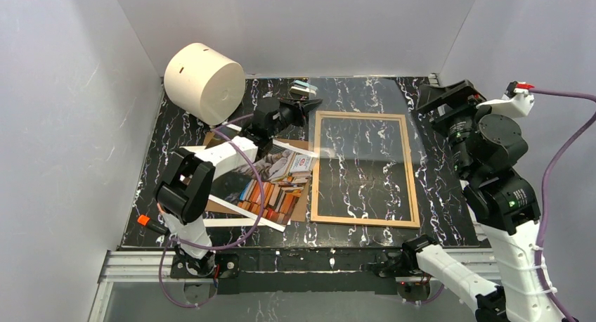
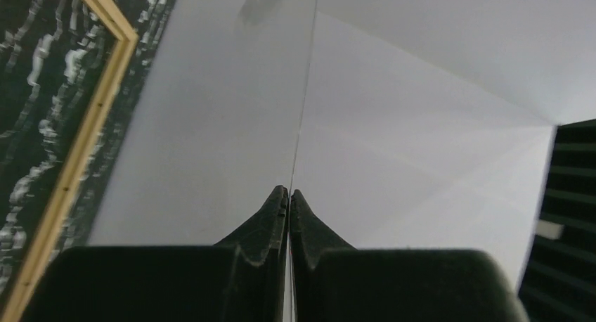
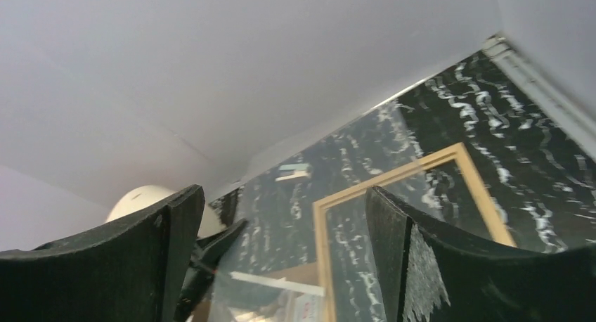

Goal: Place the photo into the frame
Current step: Adjust the photo frame item.

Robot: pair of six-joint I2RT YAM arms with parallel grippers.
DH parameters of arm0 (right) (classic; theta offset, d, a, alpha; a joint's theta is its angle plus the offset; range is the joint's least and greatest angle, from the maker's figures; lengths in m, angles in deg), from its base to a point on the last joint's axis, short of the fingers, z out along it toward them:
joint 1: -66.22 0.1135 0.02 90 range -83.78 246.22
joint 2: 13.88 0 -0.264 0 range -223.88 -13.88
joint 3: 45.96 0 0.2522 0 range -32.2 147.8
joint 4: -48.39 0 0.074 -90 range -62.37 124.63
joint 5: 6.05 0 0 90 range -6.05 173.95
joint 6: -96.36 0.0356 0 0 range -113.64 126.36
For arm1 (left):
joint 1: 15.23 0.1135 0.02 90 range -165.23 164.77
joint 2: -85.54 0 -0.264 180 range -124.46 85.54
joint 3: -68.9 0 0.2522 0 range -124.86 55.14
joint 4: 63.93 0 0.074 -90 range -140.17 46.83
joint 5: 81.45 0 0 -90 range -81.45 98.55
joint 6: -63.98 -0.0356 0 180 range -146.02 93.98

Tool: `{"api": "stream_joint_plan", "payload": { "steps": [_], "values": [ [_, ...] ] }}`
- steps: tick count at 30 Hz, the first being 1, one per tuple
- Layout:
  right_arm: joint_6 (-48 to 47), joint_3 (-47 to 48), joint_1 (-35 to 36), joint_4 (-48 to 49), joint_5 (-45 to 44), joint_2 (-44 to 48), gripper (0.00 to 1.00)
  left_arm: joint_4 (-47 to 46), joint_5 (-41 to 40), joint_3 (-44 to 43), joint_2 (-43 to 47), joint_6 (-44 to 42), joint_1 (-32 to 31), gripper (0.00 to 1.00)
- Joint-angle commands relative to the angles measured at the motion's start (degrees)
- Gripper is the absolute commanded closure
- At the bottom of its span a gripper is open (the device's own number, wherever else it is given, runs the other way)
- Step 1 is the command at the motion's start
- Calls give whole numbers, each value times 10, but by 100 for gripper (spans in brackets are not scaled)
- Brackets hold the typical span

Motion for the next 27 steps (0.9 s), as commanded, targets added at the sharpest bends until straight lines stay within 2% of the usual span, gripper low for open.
{"api": "stream_joint_plan", "payload": {
  "steps": [1,3,6,10,16,19,25,27],
  "values": [
    [-68,10,1,-55,-84,-14,4,97,115,-59,3,-183,19,100],
    [-79,25,1,-82,-71,-39,1,156,129,-89,11,-283,24,100],
    [-83,45,1,-111,-2,-89,1,249,144,-149,22,-402,27,100],
    [-67,26,1,-97,121,-138,1,297,191,-217,29,-470,35,100],
    [-4,-62,-32,40,269,-145,1,275,240,-247,62,-432,61,100],
    [48,-88,-82,101,383,-161,1,257,251,-265,79,-402,81,100],
    [162,-167,-198,278,552,-176,1,253,257,-330,93,-365,119,100],
    [196,-199,-213,350,590,-182,1,229,258,-337,97,-335,127,100]
  ]
}}
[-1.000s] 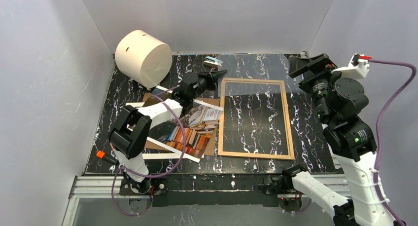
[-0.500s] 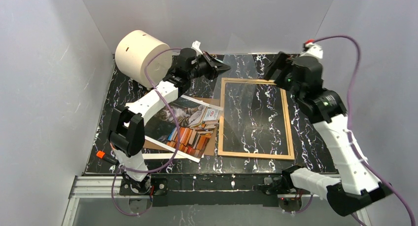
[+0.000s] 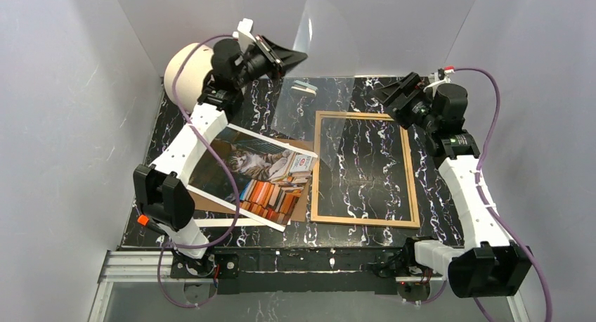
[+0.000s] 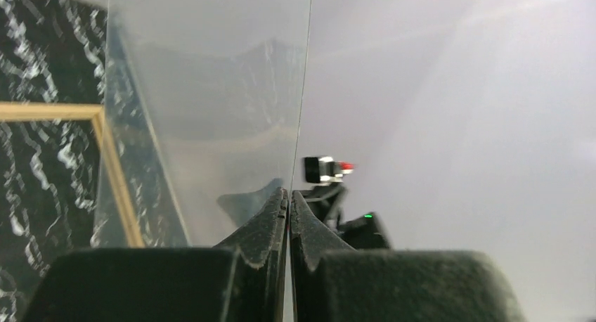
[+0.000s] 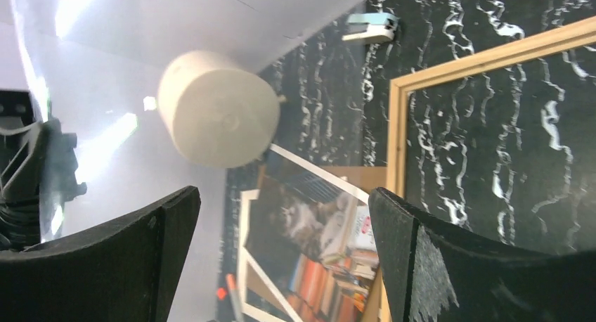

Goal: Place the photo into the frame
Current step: Adjust the photo frame item.

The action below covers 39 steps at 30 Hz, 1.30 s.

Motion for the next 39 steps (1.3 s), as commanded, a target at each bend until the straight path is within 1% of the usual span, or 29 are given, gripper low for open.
{"api": "stream_joint_plan", "payload": {
  "steps": [1,3,8,13,17,19,21,22,23,25,30,32,34,35,39],
  "values": [
    [110,-57,-39,219,153,-13,1,-63,25,-40,45,69,19,100],
    [133,-69,-39,271,176,-17,1,-92,27,-40,46,104,23,100],
    [166,-78,-38,347,200,-30,1,-136,22,-51,48,168,26,100],
    [182,-77,-42,367,192,-41,1,-148,19,-76,48,199,29,100],
    [197,-85,-52,393,190,-45,1,-159,18,-74,49,220,30,100],
    [226,-90,-56,455,211,-54,1,-163,16,-69,51,225,30,100],
    [287,-80,-56,548,264,-72,1,-162,14,-65,54,226,30,100],
    [314,-62,-57,579,290,-84,3,-163,13,-62,55,226,30,100],
    [335,-41,-56,596,316,-96,6,-162,12,-59,55,226,31,100],
    [361,-13,-56,595,340,-108,11,-161,9,-51,58,224,31,100],
    [380,-31,-60,594,336,-89,21,-154,1,-36,63,213,34,100],
    [406,-55,-65,630,330,-83,25,-155,0,-33,62,211,34,100],
    [417,-65,-67,643,329,-82,29,-155,1,-30,61,207,37,100],
    [417,-67,-67,643,328,-81,32,-155,2,-28,61,206,38,100],
    [417,-75,-86,636,327,-76,50,-153,7,-15,62,196,40,100]
  ]
}}
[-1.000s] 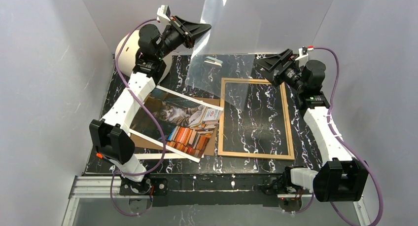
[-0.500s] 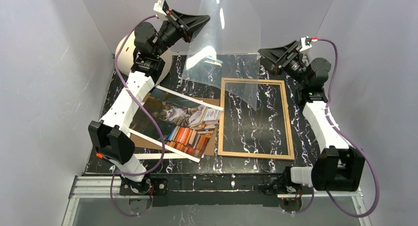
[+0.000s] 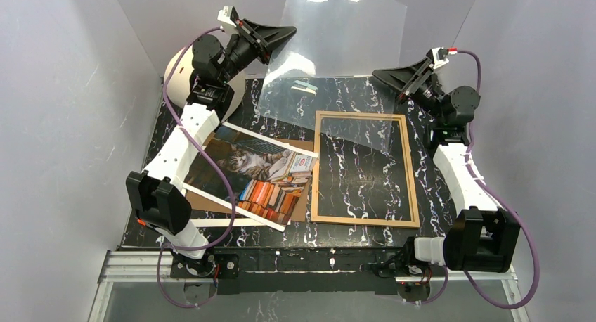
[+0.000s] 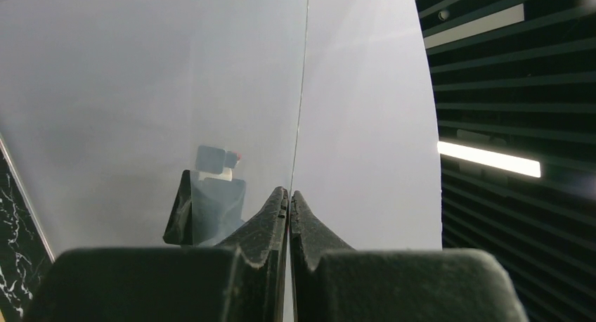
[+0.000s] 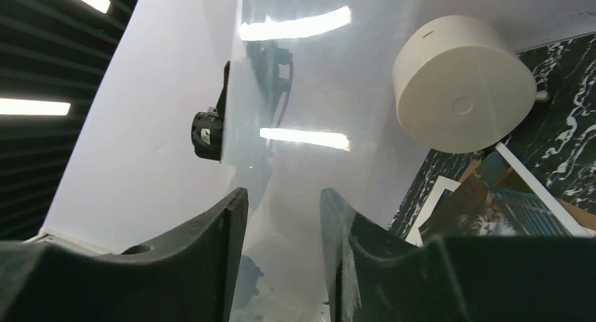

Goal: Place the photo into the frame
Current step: Adjust the photo frame item.

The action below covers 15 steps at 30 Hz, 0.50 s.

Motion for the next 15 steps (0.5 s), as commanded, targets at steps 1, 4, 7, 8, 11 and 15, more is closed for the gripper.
{"api": "stream_joint_plan", "payload": {
  "steps": [1,4,7,8,11,15],
  "values": [
    [11,-11,-18,36,5,21,54,-19,5,18,36,-18,5,100],
    [-31,-19,-22,-21,10,28,68,-19,9,42,41,-29,6,100],
    [-90,-31,-28,-89,10,38,85,-18,21,74,44,-45,6,87],
    [-107,-35,-29,-107,11,41,90,-18,26,87,45,-58,7,80],
    [-170,-39,-34,-179,15,45,99,15,35,137,58,-108,8,62],
    [-284,-31,-56,-314,62,23,99,180,13,182,81,-253,10,36]
  ]
}}
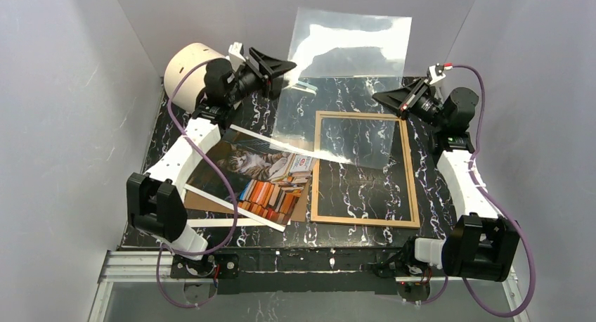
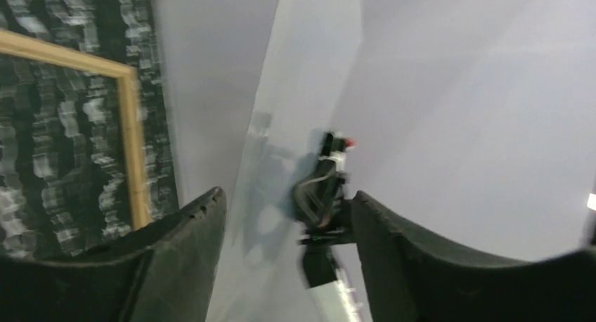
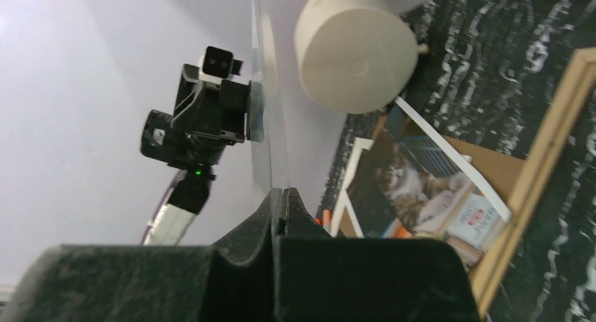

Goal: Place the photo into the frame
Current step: Adjust the photo frame item.

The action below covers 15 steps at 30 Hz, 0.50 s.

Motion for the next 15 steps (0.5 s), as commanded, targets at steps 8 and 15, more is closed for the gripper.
{"api": "stream_joint_plan", "payload": {
  "steps": [8,15],
  "values": [
    [-411,23,-41,-473,43,-103,99,343,-61,86,28,-343,8,21],
    [-538,38,-46,-528,-86,-165,99,336,-10,96,-43,-381,6,20]
  ]
}}
